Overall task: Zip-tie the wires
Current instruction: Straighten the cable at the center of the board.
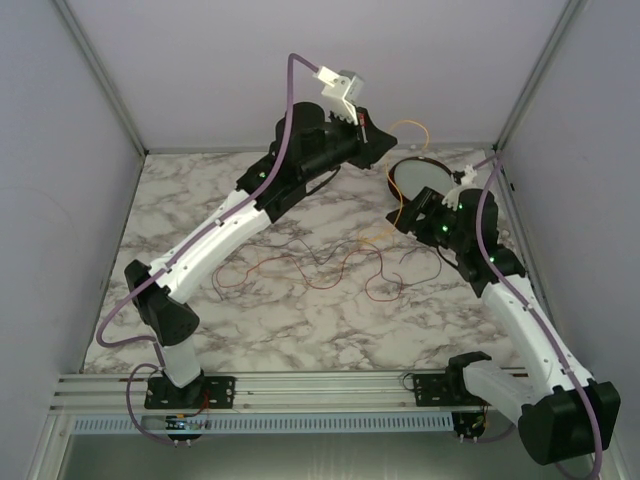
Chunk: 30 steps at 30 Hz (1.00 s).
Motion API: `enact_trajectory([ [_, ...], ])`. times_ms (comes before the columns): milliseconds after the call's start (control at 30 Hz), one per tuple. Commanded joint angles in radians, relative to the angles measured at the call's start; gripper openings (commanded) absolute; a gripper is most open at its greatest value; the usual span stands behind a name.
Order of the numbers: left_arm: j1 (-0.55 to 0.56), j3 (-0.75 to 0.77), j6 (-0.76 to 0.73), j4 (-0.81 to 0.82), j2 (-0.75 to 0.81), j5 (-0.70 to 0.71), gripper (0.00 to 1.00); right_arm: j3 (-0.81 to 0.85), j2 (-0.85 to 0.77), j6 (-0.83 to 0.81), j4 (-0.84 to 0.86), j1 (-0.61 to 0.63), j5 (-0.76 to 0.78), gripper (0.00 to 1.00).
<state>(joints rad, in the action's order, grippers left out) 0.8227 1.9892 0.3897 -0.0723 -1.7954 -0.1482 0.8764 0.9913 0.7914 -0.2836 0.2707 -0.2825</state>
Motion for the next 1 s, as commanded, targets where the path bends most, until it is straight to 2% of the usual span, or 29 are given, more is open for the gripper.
enact_trajectory([
  [0,0.007,-0.006,-0.005,0.041,0.035,-0.004,0.00,-0.021,0.010,0.048,0.072,-0.004,-0.062,0.67],
  [233,0.010,-0.017,-0.014,0.045,0.037,0.014,0.00,-0.066,0.003,0.098,0.109,-0.004,-0.137,0.58],
  [333,0.012,-0.030,-0.012,0.051,0.039,0.012,0.00,-0.114,-0.010,0.115,0.123,-0.005,-0.141,0.48],
  [367,0.013,-0.039,-0.009,0.059,0.042,0.008,0.00,-0.128,-0.011,0.122,0.135,-0.005,-0.142,0.40],
  [467,0.013,-0.055,-0.007,0.071,0.051,0.007,0.00,-0.152,0.003,0.135,0.181,-0.004,-0.158,0.07],
  [500,0.013,-0.055,-0.013,0.061,0.055,0.018,0.00,-0.149,0.010,0.128,0.181,-0.005,-0.157,0.00],
  [667,-0.039,-0.071,-0.053,-0.016,0.124,0.105,0.00,-0.125,0.003,0.021,0.061,-0.042,-0.058,0.00],
  [800,-0.155,-0.225,-0.033,-0.016,0.259,0.150,0.00,-0.082,0.012,-0.110,-0.071,-0.070,0.080,0.00],
  [967,-0.271,-0.431,-0.057,-0.073,0.460,0.314,0.00,0.050,0.082,-0.284,-0.277,-0.070,0.306,0.00],
])
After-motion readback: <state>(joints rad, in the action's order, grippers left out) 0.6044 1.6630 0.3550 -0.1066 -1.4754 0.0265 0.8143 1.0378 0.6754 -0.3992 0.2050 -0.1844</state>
